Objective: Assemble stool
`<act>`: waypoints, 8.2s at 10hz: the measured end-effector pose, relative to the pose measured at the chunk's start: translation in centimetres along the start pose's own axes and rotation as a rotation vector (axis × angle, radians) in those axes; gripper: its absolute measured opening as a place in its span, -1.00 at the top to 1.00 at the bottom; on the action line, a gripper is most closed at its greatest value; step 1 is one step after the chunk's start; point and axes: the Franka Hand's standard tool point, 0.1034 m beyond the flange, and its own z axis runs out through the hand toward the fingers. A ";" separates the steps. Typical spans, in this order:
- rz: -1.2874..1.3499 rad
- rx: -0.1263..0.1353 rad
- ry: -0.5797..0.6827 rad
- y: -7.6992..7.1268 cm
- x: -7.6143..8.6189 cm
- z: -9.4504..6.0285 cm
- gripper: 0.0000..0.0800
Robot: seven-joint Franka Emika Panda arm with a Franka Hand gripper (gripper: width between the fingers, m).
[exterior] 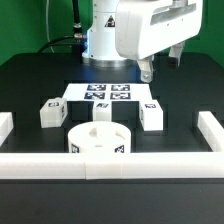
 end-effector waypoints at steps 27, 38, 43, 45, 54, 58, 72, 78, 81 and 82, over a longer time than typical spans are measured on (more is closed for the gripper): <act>-0.221 0.018 -0.004 5.9 -6.3 10.3 -0.35; -0.254 0.018 0.010 3.1 -1.2 10.1 0.20; -0.210 0.022 0.023 -0.3 3.2 10.0 0.20; -0.193 0.019 0.026 -0.9 4.3 10.1 0.20; -0.218 0.004 0.037 0.0 5.1 9.3 -0.56; -0.252 0.019 0.012 0.5 4.4 7.1 -0.62; 0.470 -0.013 0.029 -1.1 -1.6 6.4 -0.62; 0.924 0.032 0.020 -2.4 -1.5 7.3 -0.62; 0.913 0.068 -0.058 -3.1 -2.0 7.7 -0.62; 0.901 0.099 -0.129 -3.1 -2.1 7.7 -0.62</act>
Offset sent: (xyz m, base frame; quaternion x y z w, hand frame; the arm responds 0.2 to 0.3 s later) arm 0.0000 0.0000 0.0000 0.0000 0.0000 0.0000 1.0000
